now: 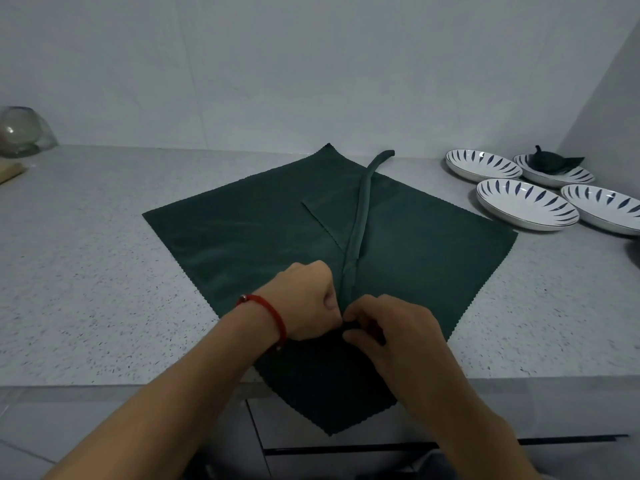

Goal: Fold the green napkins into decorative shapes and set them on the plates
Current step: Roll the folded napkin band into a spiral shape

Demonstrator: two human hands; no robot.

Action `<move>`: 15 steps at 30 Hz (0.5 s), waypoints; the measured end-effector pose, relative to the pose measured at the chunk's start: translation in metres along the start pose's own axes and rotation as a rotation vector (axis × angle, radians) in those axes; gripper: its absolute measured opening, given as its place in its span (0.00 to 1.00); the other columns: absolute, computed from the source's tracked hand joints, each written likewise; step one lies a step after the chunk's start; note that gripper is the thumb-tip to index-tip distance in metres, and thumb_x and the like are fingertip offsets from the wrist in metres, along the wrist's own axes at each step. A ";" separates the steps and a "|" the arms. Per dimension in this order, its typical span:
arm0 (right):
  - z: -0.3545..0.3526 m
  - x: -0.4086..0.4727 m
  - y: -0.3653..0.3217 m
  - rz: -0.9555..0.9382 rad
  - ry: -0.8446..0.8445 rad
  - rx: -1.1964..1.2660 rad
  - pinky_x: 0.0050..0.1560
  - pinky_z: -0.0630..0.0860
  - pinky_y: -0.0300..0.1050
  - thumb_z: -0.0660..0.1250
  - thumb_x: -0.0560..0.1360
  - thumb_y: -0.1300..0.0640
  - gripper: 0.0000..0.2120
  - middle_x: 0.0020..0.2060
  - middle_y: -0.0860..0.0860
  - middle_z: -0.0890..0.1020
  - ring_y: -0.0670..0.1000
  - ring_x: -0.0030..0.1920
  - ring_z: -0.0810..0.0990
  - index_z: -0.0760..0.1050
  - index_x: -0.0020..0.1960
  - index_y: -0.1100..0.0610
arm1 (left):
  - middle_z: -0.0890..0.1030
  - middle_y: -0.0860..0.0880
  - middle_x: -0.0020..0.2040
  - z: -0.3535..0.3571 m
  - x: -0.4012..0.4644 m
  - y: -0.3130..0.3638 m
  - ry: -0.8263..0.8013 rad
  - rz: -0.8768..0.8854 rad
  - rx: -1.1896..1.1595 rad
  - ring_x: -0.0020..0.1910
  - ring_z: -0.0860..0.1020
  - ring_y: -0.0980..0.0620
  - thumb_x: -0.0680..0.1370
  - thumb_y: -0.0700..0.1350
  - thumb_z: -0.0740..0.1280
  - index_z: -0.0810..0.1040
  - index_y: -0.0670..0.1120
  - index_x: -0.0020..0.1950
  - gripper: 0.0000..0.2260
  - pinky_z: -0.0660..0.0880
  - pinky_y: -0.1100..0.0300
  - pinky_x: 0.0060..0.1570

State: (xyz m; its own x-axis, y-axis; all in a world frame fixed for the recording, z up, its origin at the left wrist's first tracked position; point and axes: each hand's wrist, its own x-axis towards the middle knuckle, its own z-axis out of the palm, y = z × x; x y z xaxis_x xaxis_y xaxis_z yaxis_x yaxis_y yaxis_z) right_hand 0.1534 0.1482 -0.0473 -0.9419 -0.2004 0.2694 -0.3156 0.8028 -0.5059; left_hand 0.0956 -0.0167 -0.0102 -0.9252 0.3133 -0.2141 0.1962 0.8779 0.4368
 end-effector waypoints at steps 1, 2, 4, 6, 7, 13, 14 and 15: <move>0.001 0.001 0.001 -0.009 0.004 -0.010 0.44 0.71 0.39 0.73 0.76 0.52 0.04 0.39 0.44 0.77 0.45 0.41 0.75 0.80 0.50 0.49 | 0.80 0.49 0.47 0.001 0.001 0.002 0.011 -0.003 0.013 0.47 0.79 0.50 0.75 0.49 0.71 0.80 0.49 0.46 0.05 0.80 0.56 0.48; 0.003 0.002 0.001 -0.012 0.001 -0.022 0.45 0.72 0.42 0.71 0.77 0.53 0.03 0.40 0.45 0.78 0.46 0.42 0.75 0.80 0.50 0.50 | 0.79 0.49 0.47 0.003 0.000 0.003 0.044 -0.004 0.026 0.47 0.79 0.50 0.75 0.49 0.70 0.79 0.49 0.46 0.04 0.80 0.54 0.48; 0.004 0.005 0.001 -0.004 -0.014 -0.024 0.48 0.73 0.46 0.69 0.78 0.53 0.04 0.43 0.47 0.78 0.48 0.44 0.76 0.81 0.50 0.53 | 0.79 0.51 0.46 0.010 -0.007 0.003 0.133 0.003 0.022 0.47 0.78 0.51 0.76 0.48 0.69 0.79 0.51 0.44 0.02 0.80 0.55 0.49; 0.001 0.010 0.000 0.034 -0.047 -0.002 0.51 0.72 0.45 0.69 0.79 0.52 0.06 0.45 0.48 0.77 0.48 0.47 0.75 0.82 0.51 0.53 | 0.78 0.55 0.43 0.017 -0.016 0.001 0.211 0.040 0.002 0.45 0.77 0.56 0.76 0.48 0.70 0.80 0.52 0.44 0.02 0.76 0.63 0.46; -0.001 0.013 0.000 0.053 -0.067 0.007 0.52 0.72 0.44 0.69 0.79 0.52 0.06 0.45 0.48 0.78 0.48 0.47 0.76 0.83 0.51 0.52 | 0.77 0.57 0.41 0.020 -0.019 0.000 0.238 0.069 0.000 0.44 0.76 0.58 0.76 0.48 0.71 0.80 0.52 0.45 0.02 0.72 0.67 0.42; -0.004 0.017 0.004 0.087 -0.051 0.055 0.48 0.75 0.41 0.72 0.76 0.51 0.03 0.38 0.43 0.82 0.43 0.41 0.79 0.81 0.47 0.51 | 0.78 0.55 0.43 0.017 -0.014 -0.001 0.199 0.107 0.010 0.44 0.76 0.57 0.78 0.46 0.70 0.81 0.49 0.44 0.03 0.71 0.65 0.42; -0.003 0.014 0.003 0.084 -0.037 0.048 0.48 0.75 0.41 0.73 0.76 0.51 0.05 0.39 0.43 0.81 0.43 0.40 0.78 0.79 0.50 0.50 | 0.79 0.55 0.43 0.014 -0.011 -0.001 0.170 0.097 0.018 0.45 0.77 0.56 0.78 0.46 0.71 0.82 0.50 0.44 0.03 0.74 0.63 0.44; -0.001 0.011 0.002 0.071 -0.022 0.038 0.47 0.74 0.41 0.74 0.75 0.52 0.07 0.39 0.44 0.80 0.43 0.40 0.76 0.78 0.51 0.50 | 0.80 0.54 0.43 0.010 -0.008 -0.001 0.141 0.086 0.015 0.45 0.78 0.55 0.77 0.46 0.71 0.82 0.50 0.44 0.03 0.77 0.61 0.45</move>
State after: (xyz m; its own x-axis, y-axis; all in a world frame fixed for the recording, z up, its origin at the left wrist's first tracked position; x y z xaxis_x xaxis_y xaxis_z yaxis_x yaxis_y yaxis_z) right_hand 0.1424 0.1481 -0.0447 -0.9642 -0.1560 0.2142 -0.2515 0.7936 -0.5540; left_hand 0.1063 -0.0167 -0.0175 -0.9410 0.3345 -0.0511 0.2806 0.8559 0.4344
